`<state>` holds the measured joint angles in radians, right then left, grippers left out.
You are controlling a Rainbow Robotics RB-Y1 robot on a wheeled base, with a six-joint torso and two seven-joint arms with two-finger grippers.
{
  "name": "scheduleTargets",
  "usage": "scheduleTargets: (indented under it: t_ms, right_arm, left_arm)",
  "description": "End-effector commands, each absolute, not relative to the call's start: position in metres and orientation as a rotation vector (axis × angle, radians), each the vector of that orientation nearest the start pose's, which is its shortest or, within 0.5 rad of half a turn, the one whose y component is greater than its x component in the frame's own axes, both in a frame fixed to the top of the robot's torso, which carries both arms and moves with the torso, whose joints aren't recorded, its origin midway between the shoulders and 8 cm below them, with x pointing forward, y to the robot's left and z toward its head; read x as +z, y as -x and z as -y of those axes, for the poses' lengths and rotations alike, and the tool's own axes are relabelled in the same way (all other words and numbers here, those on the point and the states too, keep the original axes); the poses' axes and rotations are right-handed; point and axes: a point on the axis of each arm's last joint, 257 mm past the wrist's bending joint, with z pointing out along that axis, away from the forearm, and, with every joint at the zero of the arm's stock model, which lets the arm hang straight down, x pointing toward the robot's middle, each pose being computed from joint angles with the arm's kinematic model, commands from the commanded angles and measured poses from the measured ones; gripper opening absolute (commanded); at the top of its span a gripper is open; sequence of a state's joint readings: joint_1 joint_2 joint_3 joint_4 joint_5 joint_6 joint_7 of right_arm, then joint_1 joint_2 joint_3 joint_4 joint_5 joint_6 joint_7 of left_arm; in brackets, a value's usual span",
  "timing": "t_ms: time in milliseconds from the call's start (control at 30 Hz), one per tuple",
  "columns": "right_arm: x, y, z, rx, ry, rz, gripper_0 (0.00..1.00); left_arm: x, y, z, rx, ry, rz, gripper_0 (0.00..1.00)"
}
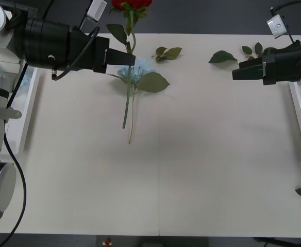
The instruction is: Put the red flowers into the right box and the blue flowers into the left box
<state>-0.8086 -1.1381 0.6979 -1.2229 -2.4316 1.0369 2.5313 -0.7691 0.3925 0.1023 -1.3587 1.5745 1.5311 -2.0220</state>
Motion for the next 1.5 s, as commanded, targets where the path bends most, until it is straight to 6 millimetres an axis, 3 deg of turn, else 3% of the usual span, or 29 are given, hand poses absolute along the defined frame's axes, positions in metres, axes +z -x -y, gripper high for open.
scheduleTargets:
  t_ms: [33, 333, 467, 667, 1167, 1500]
  right_arm:
    - [-0.079, -0.493, 0.163, 1.062, 0.87, -1.8, 1.0]
    - [-0.074, -0.446, 0.094, 1.28, 0.806, -1.631, 1.0]
    - [-0.073, -0.431, 0.059, 1.363, 0.747, -1.57, 1.0]
    - [-0.069, -0.418, 0.023, 1.463, 0.659, -1.497, 1.0]
    - [-0.061, -0.419, -0.035, 1.511, 0.583, -1.383, 1.0]
    - [-0.065, -0.421, -0.058, 1.55, 0.488, -1.371, 1.0]
  left_arm:
    - [-0.006, -0.482, -0.031, -1.285, -1.011, -1.723, 0.0]
    - [0.008, -0.479, -0.027, -1.367, -0.981, -1.697, 0.0]
    - [0.01, -0.474, -0.026, -1.401, -0.976, -1.699, 0.0]
    - [0.005, -0.466, -0.027, -1.464, -0.95, -1.772, 0.0]
    - [0.005, -0.467, -0.029, -1.456, -0.948, -1.777, 0.0]
    - [0.005, -0.467, -0.029, -1.456, -0.948, -1.777, 0.0]
